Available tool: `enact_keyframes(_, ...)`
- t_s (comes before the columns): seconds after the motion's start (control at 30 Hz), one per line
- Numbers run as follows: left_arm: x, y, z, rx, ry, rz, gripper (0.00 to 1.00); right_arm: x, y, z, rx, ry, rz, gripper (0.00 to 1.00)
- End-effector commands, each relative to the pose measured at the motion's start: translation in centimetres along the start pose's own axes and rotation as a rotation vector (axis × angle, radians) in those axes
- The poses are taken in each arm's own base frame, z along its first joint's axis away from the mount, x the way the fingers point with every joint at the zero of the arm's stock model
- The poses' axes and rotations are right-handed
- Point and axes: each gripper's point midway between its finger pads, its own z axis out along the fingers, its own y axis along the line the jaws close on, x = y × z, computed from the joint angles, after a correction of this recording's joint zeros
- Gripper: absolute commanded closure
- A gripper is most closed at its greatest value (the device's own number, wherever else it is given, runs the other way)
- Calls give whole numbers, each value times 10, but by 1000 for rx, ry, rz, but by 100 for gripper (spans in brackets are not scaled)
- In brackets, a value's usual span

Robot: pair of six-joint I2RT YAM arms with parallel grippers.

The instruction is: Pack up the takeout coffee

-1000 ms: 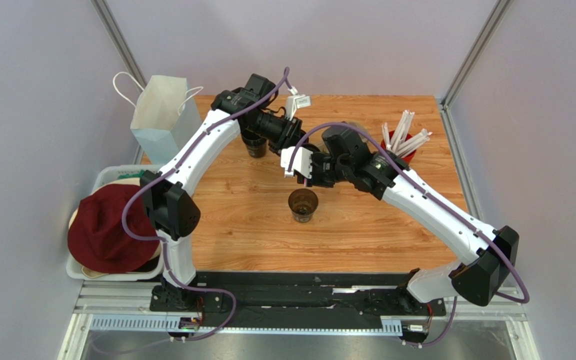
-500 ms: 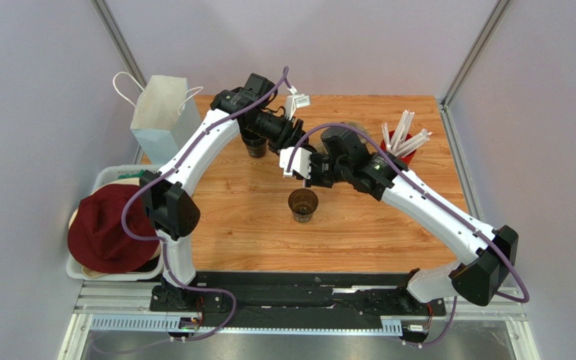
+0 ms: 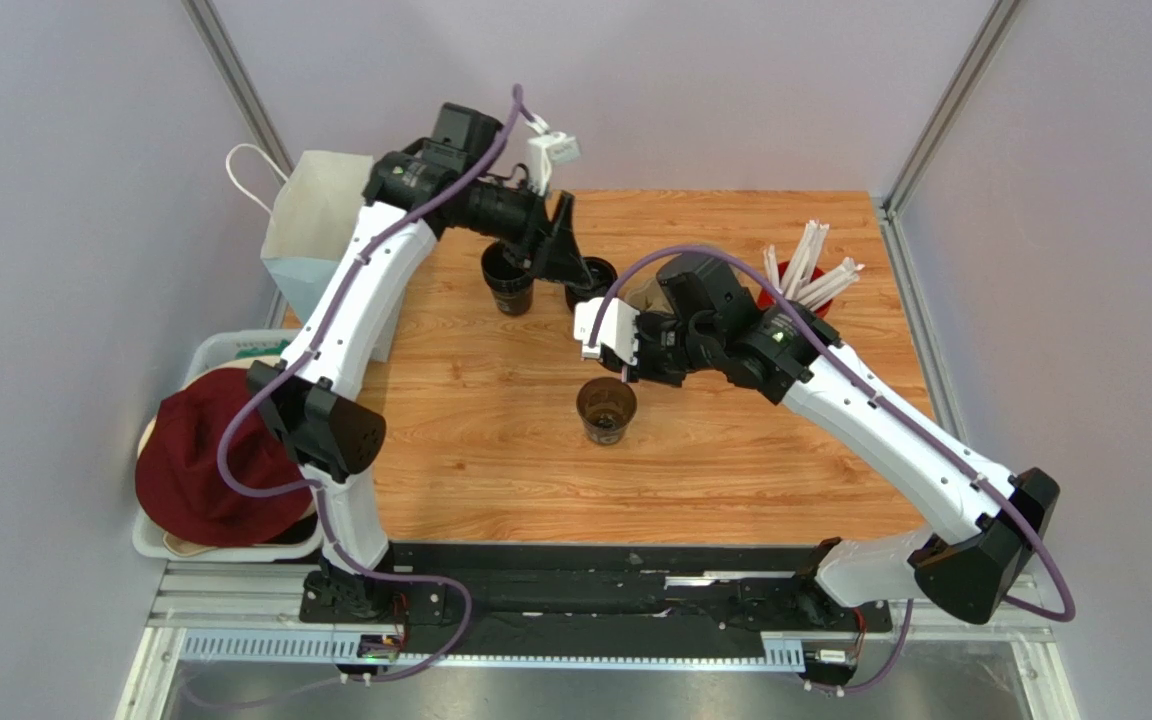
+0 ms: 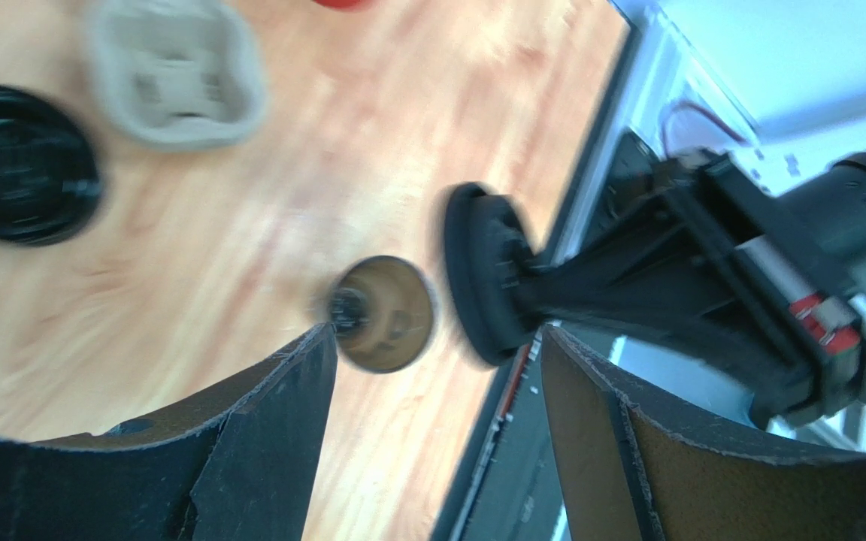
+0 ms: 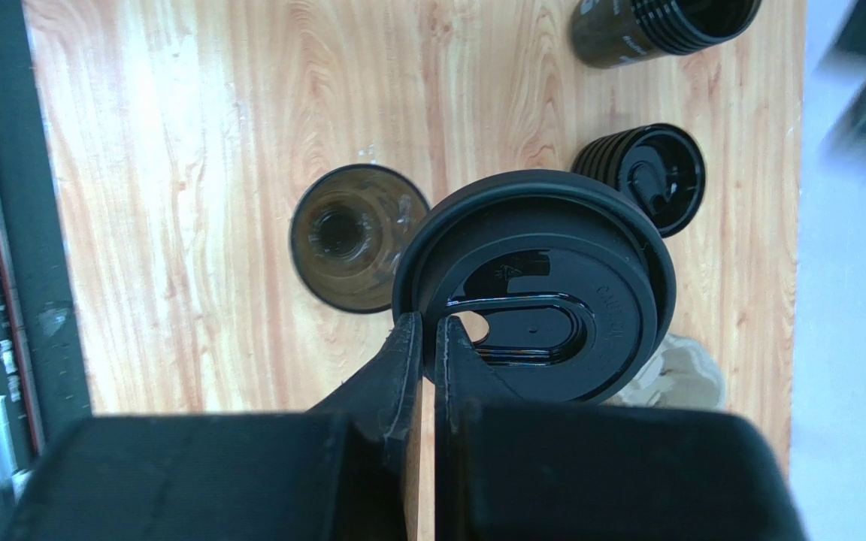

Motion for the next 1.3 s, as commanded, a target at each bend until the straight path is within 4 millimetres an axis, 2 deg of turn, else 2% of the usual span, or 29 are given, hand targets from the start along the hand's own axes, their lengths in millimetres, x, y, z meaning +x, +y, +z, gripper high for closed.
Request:
enact_keyframes(0.0,-29,17,-66,-106,-161,5,25,-16,7,-20,-8,-61,29,100)
enact_keyframes(0.07,-26,26,-78,-108,-189,-24,25,-14,11,-17,-22,-62,41,100)
enact_keyframes(0.1,-32,31,-97,-141,-246,-2,25,-14,13,-15,-32,-58,49,100)
enact_keyframes(0.13,-32,34,-104,-151,-269,-20,25,-11,16,-12,-42,-49,55,100)
enact_keyframes(0.17,-20,43,-103,-153,-266,-58,25,-9,18,-9,-50,-41,60,100)
enact_keyframes(0.2,-26,40,-120,-188,-325,-12,25,-5,20,-4,-67,-24,79,100)
enact_keyframes(0.23,-23,41,-123,-207,-336,-5,25,-7,21,-2,-79,-24,83,100)
enact_keyframes(0.27,-9,52,-119,-244,-323,-28,25,-4,25,0,-102,-7,99,100)
enact_keyframes(0.3,-11,44,-128,-276,-352,28,25,0,28,8,-131,19,111,100)
enact_keyframes(0.33,-7,44,-129,-293,-358,36,25,2,29,11,-148,34,124,100)
enact_keyframes(0.37,5,49,-124,-305,-346,26,24,0,31,9,-171,45,132,100)
enact_keyframes(0.4,2,39,-131,-322,-374,73,24,3,32,16,-196,69,141,100)
enact_keyframes(0.47,10,43,-136,-384,-371,103,20,1,32,15,-216,86,154,100)
enact_keyframes(0.5,11,37,-144,-411,-382,130,18,3,33,20,-236,106,158,100)
enact_keyframes(0.57,10,36,-155,-471,-388,162,15,8,38,21,-273,145,177,100)
enact_keyframes(0.7,16,21,-172,-500,-395,187,15,13,41,30,-318,216,196,100)
enact_keyframes(0.93,28,15,-194,-562,-389,186,14,28,51,44,-351,316,201,100)
enact_keyframes(1.1,35,11,-217,-653,-430,183,14,38,54,57,-353,369,220,100)
enact_keyframes(1.27,46,9,-221,-702,-454,203,12,44,54,72,-349,402,220,100)
